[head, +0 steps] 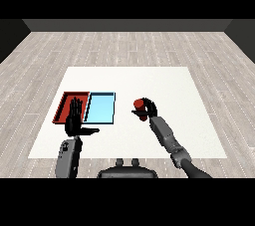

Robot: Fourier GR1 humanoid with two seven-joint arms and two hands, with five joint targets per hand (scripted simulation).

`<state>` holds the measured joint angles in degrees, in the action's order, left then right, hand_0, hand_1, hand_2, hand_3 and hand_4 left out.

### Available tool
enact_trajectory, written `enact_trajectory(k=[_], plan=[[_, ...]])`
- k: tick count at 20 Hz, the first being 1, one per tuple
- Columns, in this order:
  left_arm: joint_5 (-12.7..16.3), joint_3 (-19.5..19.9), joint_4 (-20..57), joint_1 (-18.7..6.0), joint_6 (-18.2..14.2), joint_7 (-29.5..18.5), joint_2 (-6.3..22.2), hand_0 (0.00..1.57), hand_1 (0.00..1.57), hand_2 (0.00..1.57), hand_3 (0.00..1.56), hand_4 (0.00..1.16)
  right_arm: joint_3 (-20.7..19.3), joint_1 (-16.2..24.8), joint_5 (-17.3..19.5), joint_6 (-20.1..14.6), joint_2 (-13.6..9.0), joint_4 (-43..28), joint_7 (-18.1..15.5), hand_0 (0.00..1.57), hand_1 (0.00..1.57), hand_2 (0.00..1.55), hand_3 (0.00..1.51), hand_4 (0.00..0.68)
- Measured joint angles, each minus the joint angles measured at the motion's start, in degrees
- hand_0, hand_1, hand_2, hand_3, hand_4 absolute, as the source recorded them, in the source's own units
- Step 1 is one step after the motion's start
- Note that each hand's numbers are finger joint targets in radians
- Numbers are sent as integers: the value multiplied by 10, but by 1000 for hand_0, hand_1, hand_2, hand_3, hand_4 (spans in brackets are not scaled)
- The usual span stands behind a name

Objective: Pick the red can and put it in the red box

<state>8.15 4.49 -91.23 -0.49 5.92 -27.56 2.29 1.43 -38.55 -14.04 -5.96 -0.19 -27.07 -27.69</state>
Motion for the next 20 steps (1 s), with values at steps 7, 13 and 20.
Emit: enact_trajectory(k=[7, 13, 20], plan=[[-2, -7, -12, 2, -6, 10, -4, 0, 0, 0, 0, 0, 11, 0, 22, -23, -3, -13, 30, 1531, 1531, 1468, 1413, 546], [-4, -10, -23, 19, -2, 7, -4, 0, 0, 0, 0, 0, -7, -20, 36, -24, -5, 5, 23, 1529, 1529, 1470, 1395, 580], [5, -7, -31, 9, 3, 26, 3, 0, 0, 0, 0, 0, 13, 18, 37, -46, -10, -114, 42, 1543, 1543, 1459, 1381, 582]])
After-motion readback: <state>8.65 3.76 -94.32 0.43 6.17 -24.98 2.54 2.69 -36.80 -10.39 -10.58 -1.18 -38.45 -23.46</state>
